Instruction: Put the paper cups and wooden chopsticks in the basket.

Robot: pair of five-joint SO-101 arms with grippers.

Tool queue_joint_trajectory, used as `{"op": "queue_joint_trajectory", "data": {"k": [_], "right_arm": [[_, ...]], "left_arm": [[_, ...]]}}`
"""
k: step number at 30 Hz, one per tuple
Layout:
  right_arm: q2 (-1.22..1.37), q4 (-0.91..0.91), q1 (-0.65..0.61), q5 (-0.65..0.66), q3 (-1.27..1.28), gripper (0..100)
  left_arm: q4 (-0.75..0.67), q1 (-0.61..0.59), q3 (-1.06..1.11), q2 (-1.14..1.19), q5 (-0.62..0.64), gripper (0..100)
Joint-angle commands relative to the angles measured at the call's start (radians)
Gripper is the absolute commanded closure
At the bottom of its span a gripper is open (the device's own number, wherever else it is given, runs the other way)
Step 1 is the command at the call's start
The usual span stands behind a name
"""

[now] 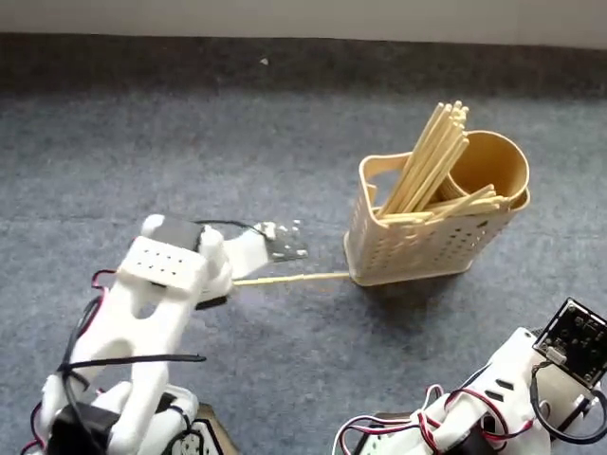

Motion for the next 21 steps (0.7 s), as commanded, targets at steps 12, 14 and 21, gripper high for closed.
{"op": "queue_joint_trajectory", "data": {"k": [12, 14, 21], "right_arm": [[-0.007, -0.007, 0.002, 0.009, -0.004, 93.0], [-0.007, -0.007, 0.002, 0.009, -0.004, 93.0], [-0.005, -0.007, 0.002, 0.009, -0.002, 93.0]], "left_arm": [[-0.018, -0.214, -0.045, -0.217, 0.084, 100], [-0.158, -0.137, -0.105, -0.277, 0.311, 100], [-0.669, 0.285, -0.349, -0.387, 0.832, 99]]}}
